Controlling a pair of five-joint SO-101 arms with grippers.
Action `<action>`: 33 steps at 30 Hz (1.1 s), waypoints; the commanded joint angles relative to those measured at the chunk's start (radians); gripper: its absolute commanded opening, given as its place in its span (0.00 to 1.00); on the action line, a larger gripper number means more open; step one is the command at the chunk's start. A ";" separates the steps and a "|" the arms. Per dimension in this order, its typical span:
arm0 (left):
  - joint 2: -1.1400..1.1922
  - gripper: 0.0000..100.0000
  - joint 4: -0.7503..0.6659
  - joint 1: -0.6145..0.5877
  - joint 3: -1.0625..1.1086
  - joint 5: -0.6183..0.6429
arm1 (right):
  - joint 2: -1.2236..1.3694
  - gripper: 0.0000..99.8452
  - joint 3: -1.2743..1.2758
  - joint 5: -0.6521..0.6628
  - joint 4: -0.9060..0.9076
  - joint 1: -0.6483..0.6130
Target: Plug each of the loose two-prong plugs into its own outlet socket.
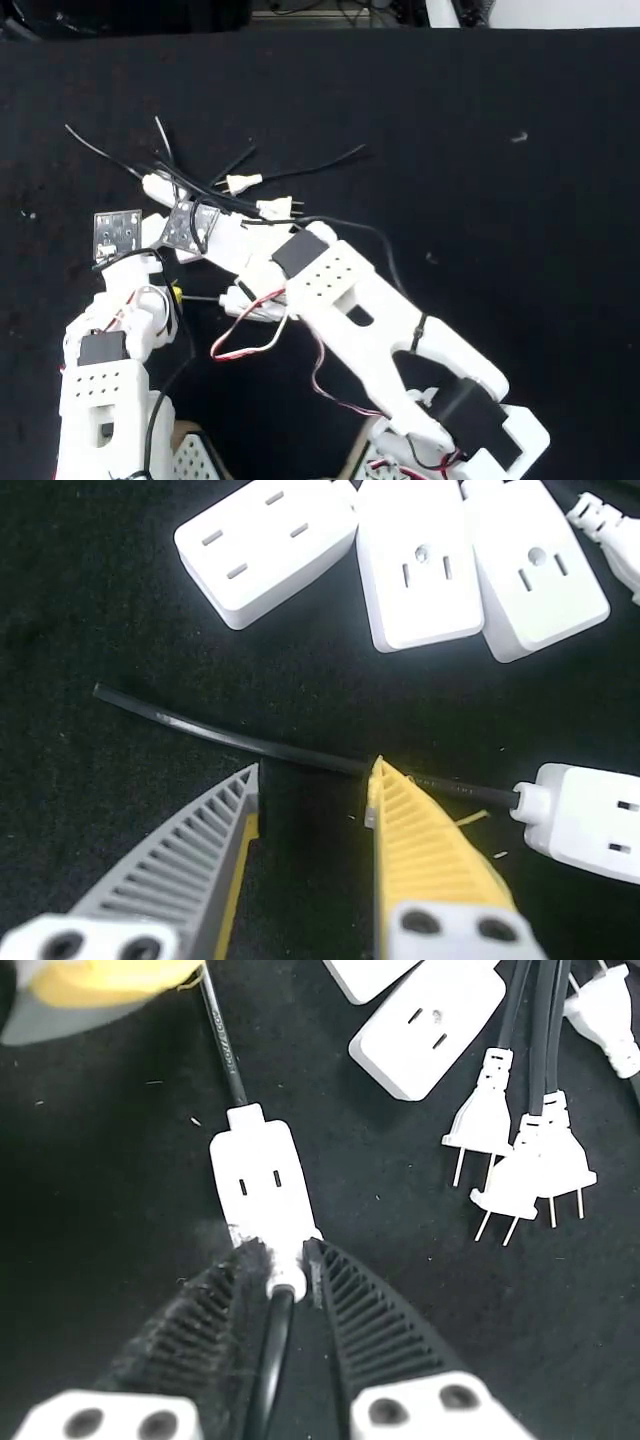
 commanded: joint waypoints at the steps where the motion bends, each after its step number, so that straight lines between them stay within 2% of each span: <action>1: -0.009 0.18 -0.011 -0.010 -0.019 0.011 | -0.007 0.01 -0.010 0.008 0.000 0.011; 12: -0.009 0.18 -0.011 -0.010 -0.019 0.011 | -0.007 0.01 -0.012 0.086 0.000 0.009; 20: -0.009 0.18 -0.011 -0.010 -0.019 0.011 | -0.007 0.01 -0.036 0.083 0.035 -0.066; 30: -0.009 0.18 -0.009 -0.010 -0.019 0.011 | 0.001 0.01 -0.035 0.084 0.034 -0.058; 33: -0.009 0.18 -0.009 -0.010 -0.019 0.011 | 0.002 0.01 -0.021 0.089 0.009 -0.018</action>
